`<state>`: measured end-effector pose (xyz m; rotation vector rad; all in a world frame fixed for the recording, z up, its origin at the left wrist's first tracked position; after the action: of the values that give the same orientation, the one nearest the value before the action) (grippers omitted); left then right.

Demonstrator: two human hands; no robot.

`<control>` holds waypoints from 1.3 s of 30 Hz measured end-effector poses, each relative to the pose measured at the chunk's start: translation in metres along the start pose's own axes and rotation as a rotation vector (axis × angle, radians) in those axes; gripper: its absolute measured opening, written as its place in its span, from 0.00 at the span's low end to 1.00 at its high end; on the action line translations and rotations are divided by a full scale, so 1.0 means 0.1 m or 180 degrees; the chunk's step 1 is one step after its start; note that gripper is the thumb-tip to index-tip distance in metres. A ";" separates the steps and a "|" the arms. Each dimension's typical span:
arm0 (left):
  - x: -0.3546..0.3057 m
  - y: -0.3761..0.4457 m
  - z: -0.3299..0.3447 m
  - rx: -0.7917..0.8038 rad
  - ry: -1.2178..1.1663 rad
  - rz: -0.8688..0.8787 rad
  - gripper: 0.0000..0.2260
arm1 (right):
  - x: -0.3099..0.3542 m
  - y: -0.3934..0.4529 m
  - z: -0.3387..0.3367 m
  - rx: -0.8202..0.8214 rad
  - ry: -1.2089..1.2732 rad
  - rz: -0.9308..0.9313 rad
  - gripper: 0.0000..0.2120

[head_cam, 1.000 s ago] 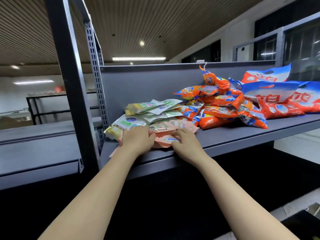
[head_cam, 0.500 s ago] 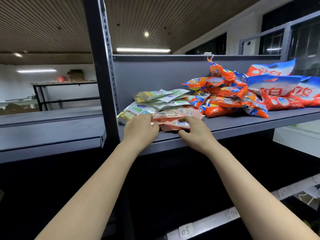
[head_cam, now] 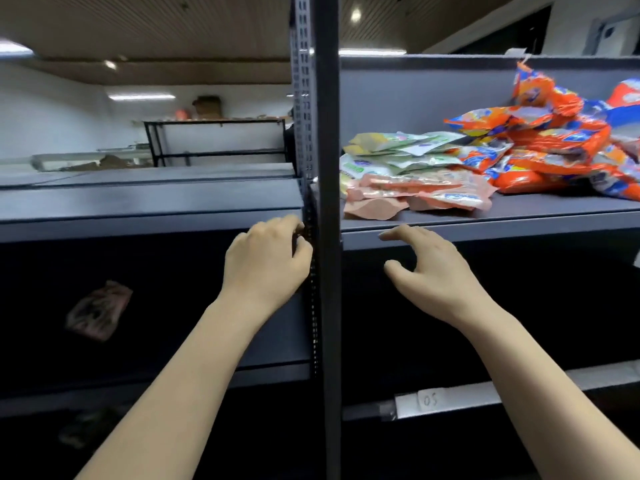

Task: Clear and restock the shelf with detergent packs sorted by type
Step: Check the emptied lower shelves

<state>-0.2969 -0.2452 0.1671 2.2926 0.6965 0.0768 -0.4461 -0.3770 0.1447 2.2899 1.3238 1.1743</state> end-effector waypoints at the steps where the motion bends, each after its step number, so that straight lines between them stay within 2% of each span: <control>1: 0.14 -0.05 -0.02 0.0003 0.0026 -0.0058 0.13 | 0.08 -0.03 0.10 0.0040 0.0020 -0.0050 0.19; 12: 2.03 -0.55 0.10 0.0466 0.0413 -0.0717 0.14 | 0.86 0.00 1.61 0.0700 0.0109 -0.0219 0.19; 21: 3.77 -0.73 0.58 0.1136 0.0716 -0.1055 0.11 | 1.38 0.26 3.22 0.1379 0.0124 0.0329 0.21; 24: 4.23 -0.71 0.86 0.1151 0.0712 -0.1032 0.13 | 1.45 0.32 3.67 0.1537 0.0069 0.0577 0.22; 30: 4.88 -0.67 1.69 0.1609 0.0555 -0.1137 0.27 | 1.47 0.42 4.40 0.1797 -0.0026 0.0986 0.23; 35: 5.03 -0.75 2.19 0.1825 0.0378 -0.1369 0.39 | 1.50 0.45 4.75 0.1928 -0.0152 0.1063 0.23; 37: 5.09 -0.70 2.28 0.1888 0.0406 -0.1337 0.38 | 1.54 0.48 4.87 0.1953 -0.0146 0.1013 0.23; 39: 5.18 -0.65 2.34 0.1853 0.0477 -0.1272 0.33 | 1.54 0.53 5.00 0.1964 -0.0129 0.0941 0.22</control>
<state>0.1724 -0.0938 -0.1225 2.6496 1.3896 -0.1648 -0.0001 -0.1954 -0.0680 3.0082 1.5313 0.8635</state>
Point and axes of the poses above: each hand's wrist, its own y-axis towards the middle knuckle, its own z-axis out of the palm, x = y × z, the point moved 7 cm from there along y, towards the middle knuckle, and after that the axes turned 9 degrees about y, right-handed, at the moved point
